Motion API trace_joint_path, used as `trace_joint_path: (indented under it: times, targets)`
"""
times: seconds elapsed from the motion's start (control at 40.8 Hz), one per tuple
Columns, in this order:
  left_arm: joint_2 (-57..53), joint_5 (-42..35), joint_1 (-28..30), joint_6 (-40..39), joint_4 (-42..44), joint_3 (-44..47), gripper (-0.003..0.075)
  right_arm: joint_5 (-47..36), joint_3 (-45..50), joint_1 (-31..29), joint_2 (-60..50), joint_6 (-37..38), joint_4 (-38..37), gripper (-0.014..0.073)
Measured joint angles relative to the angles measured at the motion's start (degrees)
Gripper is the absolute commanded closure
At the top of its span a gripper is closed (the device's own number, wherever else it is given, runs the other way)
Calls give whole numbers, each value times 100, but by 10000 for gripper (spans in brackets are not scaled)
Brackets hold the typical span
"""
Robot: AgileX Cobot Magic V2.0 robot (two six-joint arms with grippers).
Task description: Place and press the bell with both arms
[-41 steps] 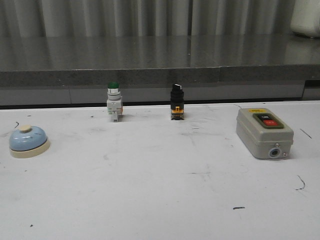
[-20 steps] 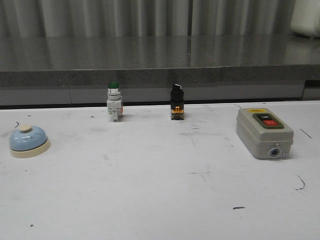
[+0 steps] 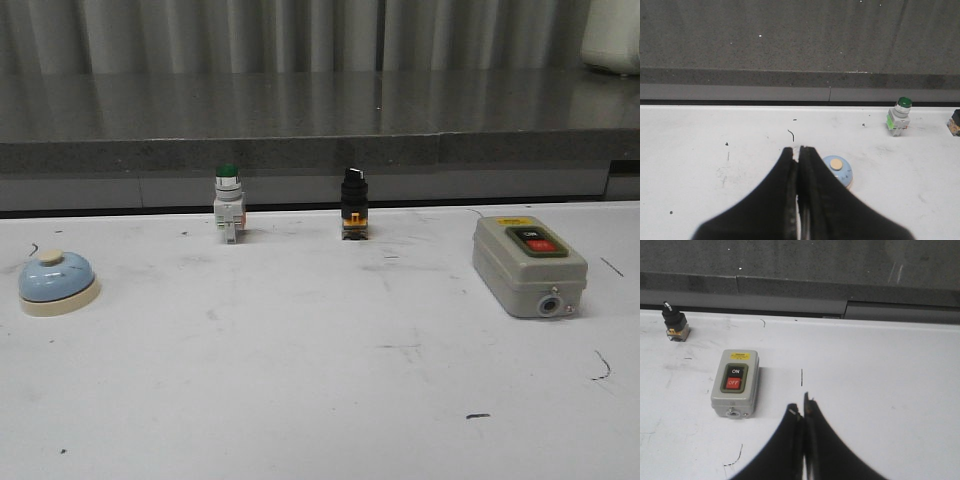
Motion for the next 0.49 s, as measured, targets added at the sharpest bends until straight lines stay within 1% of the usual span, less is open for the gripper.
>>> trace_joint_path:
  times: [0.049, 0.098, 0.172, 0.245, 0.27, 0.319, 0.343, 0.368, 0.417, 0.441, 0.49]
  targets:
    - [0, 11, 0, 0, 0, 0, 737, 3, 0, 0, 41, 0, 0, 647]
    - [0, 24, 0, 0, 0, 0, 716, 13, 0, 0, 67, 0, 0, 604]
    - [0, 94, 0, 0, 0, 0, 641, 24, 0, 0, 81, 0, 0, 475]
    - [0, 134, 0, 0, 0, 0, 519, 24, 0, 0, 91, 0, 0, 303]
    - [0, 139, 0, 0, 0, 0, 460, 24, 0, 0, 91, 0, 0, 230]
    - [0, 148, 0, 0, 0, 0, 354, 24, 0, 0, 91, 0, 0, 113]
    - [0, 148, 0, 0, 0, 0, 301, 24, 0, 0, 91, 0, 0, 71]
    - [0, 148, 0, 0, 0, 0, 267, 24, 0, 0, 91, 0, 0, 27]
    - [0, 148, 0, 0, 0, 0, 203, 24, 0, 0, 91, 0, 0, -33]
    - [0, 148, 0, 0, 0, 0, 192, 24, 0, 0, 91, 0, 0, -42]
    - [0, 148, 0, 0, 0, 0, 196, 24, 0, 0, 91, 0, 0, -40]
